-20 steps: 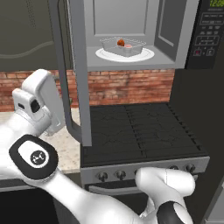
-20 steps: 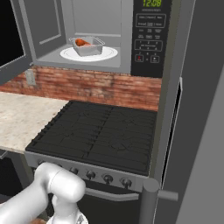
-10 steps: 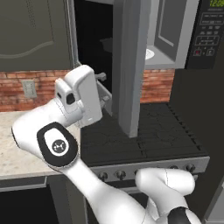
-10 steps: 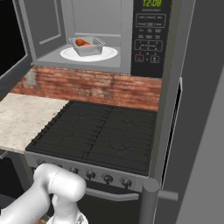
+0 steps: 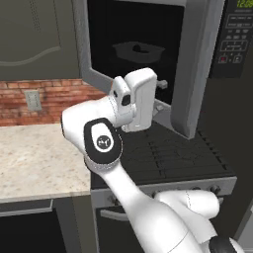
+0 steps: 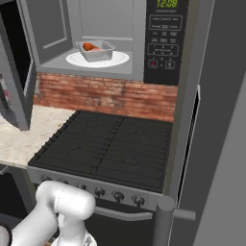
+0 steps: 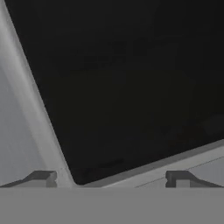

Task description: Place the tupperware containing the steak and carrot meal in the microwave. Close the microwave door and press the start button to reheat the meal.

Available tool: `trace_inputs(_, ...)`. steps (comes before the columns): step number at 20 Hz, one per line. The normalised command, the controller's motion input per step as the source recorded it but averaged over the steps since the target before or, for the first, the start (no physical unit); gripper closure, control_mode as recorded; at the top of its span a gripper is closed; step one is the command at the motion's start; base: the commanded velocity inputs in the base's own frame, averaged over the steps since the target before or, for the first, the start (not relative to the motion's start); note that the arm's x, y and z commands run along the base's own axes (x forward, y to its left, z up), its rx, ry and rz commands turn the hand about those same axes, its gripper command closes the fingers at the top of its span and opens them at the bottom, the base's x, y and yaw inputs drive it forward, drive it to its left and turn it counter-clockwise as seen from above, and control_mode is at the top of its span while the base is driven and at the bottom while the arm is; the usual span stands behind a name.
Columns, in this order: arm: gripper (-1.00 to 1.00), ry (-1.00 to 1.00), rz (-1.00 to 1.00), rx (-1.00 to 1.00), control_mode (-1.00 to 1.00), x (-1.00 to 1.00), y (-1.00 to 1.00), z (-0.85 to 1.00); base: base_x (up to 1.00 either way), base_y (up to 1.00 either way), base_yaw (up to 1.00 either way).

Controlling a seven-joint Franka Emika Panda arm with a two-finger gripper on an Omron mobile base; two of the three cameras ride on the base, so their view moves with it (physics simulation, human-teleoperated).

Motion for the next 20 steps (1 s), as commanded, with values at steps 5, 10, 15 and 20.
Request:
trace_inputs(5, -1.0, 0.0, -0.01, 0.14, -1.0, 0.29, -0.96, 0.0, 0.0, 0.0, 0.0)
trace_inputs(10, -1.0, 0.0, 0.0, 0.13, -1.0, 0.39, -0.81, 0.0, 0.0, 0.0, 0.0)
trace_inputs(15, -1.0, 0.04, 0.04, 0.13, -1.0, 0.53, -0.61, 0.0, 0.0, 0.0, 0.0)
trace_inputs(20, -1.0, 0.05, 0.1, 0.14, -1.0, 0.55, -0.45, 0.0, 0.0, 0.0, 0.0)
